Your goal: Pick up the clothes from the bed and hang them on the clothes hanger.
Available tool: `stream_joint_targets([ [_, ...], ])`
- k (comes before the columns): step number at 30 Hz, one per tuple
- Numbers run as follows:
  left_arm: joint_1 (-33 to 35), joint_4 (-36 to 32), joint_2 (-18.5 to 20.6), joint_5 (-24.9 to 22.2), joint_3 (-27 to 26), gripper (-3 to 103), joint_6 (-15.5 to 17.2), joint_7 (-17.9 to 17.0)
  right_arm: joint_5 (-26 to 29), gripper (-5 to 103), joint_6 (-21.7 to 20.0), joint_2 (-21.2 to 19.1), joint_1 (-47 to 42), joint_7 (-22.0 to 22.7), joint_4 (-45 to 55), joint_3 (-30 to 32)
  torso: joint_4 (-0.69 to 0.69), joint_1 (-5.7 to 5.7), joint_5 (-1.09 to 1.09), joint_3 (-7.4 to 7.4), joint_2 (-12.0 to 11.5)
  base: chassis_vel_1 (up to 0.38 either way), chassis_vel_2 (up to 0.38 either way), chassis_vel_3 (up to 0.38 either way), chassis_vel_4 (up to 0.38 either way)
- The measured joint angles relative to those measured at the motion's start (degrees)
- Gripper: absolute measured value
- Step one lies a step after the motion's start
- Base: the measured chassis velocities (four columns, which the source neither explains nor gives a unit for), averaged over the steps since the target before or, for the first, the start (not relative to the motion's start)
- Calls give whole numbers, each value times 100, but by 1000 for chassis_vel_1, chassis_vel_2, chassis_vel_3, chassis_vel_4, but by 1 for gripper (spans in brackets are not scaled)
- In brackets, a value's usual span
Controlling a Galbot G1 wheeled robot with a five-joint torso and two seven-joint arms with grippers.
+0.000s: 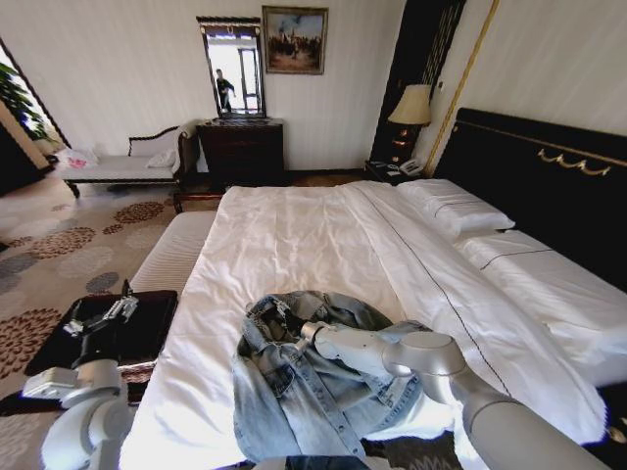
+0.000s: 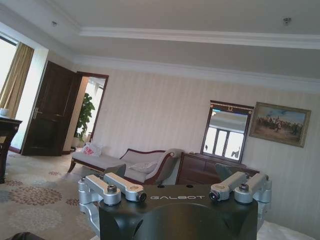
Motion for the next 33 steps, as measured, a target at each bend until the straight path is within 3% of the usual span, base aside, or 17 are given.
stream_joint_targets([
  [8, -5, 63, -2, -16, 0, 100, -36, 10, 56, 100, -260, 494, -95, 187, -544, 93, 0, 0, 0, 0, 0, 0, 0, 0, 0],
  [20, -2, 72, 29, -80, -24, 100, -38, 12, 153, 100, -203, 508, -127, 177, -733, 40, 1, 0, 2, 0, 0, 0, 0, 0, 0],
  [33, -8, 104, 36, -105, -43, 100, -56, 16, 254, 100, -39, 1090, -153, -3, -1430, 69, 0, 0, 2, 0, 0, 0, 0, 0, 0],
])
